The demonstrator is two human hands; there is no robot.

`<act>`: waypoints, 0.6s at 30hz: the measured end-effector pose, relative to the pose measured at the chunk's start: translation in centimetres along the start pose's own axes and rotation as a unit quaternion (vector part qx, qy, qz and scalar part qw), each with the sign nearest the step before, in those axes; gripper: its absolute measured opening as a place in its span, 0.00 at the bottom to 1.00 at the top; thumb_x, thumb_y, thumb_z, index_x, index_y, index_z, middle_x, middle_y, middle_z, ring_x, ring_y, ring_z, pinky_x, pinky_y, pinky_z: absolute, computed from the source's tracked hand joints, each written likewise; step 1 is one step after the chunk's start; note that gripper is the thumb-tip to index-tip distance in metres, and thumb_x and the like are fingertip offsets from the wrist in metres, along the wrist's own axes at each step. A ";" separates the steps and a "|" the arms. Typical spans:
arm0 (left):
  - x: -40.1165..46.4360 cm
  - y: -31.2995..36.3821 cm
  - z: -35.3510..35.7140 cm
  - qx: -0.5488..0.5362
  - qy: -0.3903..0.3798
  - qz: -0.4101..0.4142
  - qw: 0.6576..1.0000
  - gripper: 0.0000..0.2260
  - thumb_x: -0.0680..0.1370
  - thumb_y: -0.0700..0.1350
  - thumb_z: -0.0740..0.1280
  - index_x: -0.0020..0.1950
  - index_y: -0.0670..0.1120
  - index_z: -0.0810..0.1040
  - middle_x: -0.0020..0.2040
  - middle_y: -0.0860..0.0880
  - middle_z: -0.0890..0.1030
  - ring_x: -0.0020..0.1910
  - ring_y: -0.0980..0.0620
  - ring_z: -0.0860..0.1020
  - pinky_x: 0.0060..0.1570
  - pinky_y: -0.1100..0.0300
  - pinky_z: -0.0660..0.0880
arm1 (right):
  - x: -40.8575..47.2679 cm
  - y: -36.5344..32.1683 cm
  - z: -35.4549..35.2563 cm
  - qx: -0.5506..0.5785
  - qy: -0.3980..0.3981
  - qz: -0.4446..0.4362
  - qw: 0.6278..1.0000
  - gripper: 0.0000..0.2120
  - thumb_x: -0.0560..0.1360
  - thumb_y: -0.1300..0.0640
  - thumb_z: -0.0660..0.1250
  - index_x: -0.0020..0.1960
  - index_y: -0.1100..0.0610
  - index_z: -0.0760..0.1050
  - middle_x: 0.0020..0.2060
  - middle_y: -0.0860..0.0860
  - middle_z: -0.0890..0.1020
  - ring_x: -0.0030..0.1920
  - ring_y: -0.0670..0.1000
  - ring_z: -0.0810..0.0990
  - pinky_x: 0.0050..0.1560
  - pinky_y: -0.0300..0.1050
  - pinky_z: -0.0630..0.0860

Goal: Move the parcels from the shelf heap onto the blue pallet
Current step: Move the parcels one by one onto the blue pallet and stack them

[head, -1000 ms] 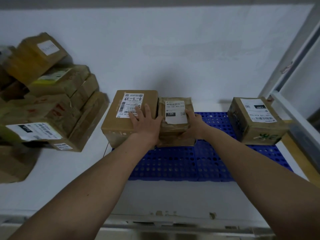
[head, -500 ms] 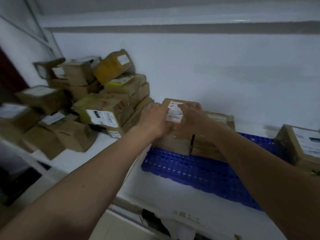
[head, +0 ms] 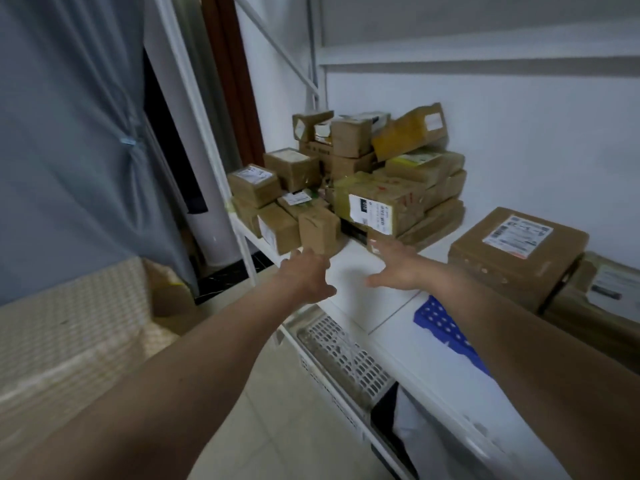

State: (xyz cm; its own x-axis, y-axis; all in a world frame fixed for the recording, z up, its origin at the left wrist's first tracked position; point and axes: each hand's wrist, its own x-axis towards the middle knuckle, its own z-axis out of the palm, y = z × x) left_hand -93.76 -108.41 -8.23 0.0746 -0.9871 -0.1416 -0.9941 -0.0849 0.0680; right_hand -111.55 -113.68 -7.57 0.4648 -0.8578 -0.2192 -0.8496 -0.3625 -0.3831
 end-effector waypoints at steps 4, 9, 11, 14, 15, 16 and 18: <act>-0.3 -4.8 -0.5 -0.009 0.007 -0.023 1.000 0.27 0.75 0.56 0.68 0.72 0.49 0.68 0.69 0.44 0.69 0.68 0.42 0.66 0.64 0.48 0.69 | 2.1 -4.1 0.5 -0.029 0.006 -0.010 1.000 0.43 0.73 0.40 0.68 0.78 0.56 0.52 0.76 0.54 0.58 0.74 0.58 0.58 0.71 0.50 0.63; 0.1 -12.0 -0.1 -0.010 -0.007 -0.037 0.999 0.28 0.75 0.58 0.68 0.72 0.49 0.68 0.68 0.44 0.69 0.67 0.42 0.67 0.64 0.48 0.70 | 6.1 -9.8 2.4 0.003 -0.048 -0.008 0.999 0.41 0.73 0.40 0.68 0.77 0.58 0.54 0.74 0.54 0.62 0.71 0.56 0.65 0.68 0.48 0.67; 0.6 -15.4 -0.2 -0.008 -0.011 -0.042 0.999 0.27 0.75 0.58 0.68 0.71 0.49 0.69 0.67 0.44 0.70 0.67 0.42 0.67 0.63 0.47 0.70 | 7.8 -12.7 3.1 0.001 -0.065 0.003 0.998 0.42 0.74 0.40 0.66 0.78 0.59 0.51 0.75 0.55 0.60 0.73 0.56 0.63 0.69 0.47 0.65; 1.6 -20.7 -0.8 -0.010 -0.003 -0.044 0.999 0.27 0.74 0.58 0.68 0.70 0.49 0.70 0.67 0.44 0.71 0.66 0.42 0.68 0.64 0.48 0.69 | 10.2 -17.0 3.5 0.024 -0.064 0.002 0.998 0.39 0.76 0.44 0.66 0.77 0.61 0.53 0.75 0.55 0.61 0.72 0.56 0.63 0.68 0.46 0.64; 2.1 -22.3 -1.0 -0.004 0.002 -0.038 0.999 0.26 0.74 0.59 0.68 0.69 0.49 0.71 0.66 0.45 0.72 0.65 0.42 0.69 0.64 0.48 0.69 | 11.1 -18.3 3.6 0.032 -0.056 0.001 0.998 0.37 0.77 0.46 0.66 0.77 0.61 0.54 0.74 0.55 0.62 0.72 0.56 0.64 0.68 0.45 0.63; 2.6 -23.8 -1.2 0.003 0.007 -0.033 0.999 0.26 0.74 0.59 0.68 0.68 0.49 0.72 0.66 0.45 0.73 0.65 0.42 0.70 0.64 0.48 0.70 | 11.9 -19.6 3.7 0.041 -0.045 -0.001 0.998 0.37 0.77 0.48 0.67 0.77 0.61 0.54 0.74 0.55 0.62 0.72 0.56 0.64 0.67 0.45 0.63; 3.6 -26.6 -1.3 0.009 0.011 -0.026 1.000 0.25 0.74 0.59 0.68 0.68 0.49 0.72 0.65 0.45 0.74 0.63 0.43 0.71 0.62 0.48 0.71 | 14.0 -21.7 4.2 0.050 -0.036 0.003 0.998 0.36 0.76 0.48 0.68 0.76 0.60 0.54 0.74 0.55 0.63 0.71 0.56 0.65 0.67 0.45 0.65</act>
State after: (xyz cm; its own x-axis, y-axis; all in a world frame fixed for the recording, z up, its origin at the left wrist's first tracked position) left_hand -66.95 -109.88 -9.22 0.1285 -0.9840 -0.1236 -0.9900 -0.1347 0.0428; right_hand -85.52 -116.24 -6.10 0.4799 -0.8300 -0.2843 -0.8247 -0.3161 -0.4691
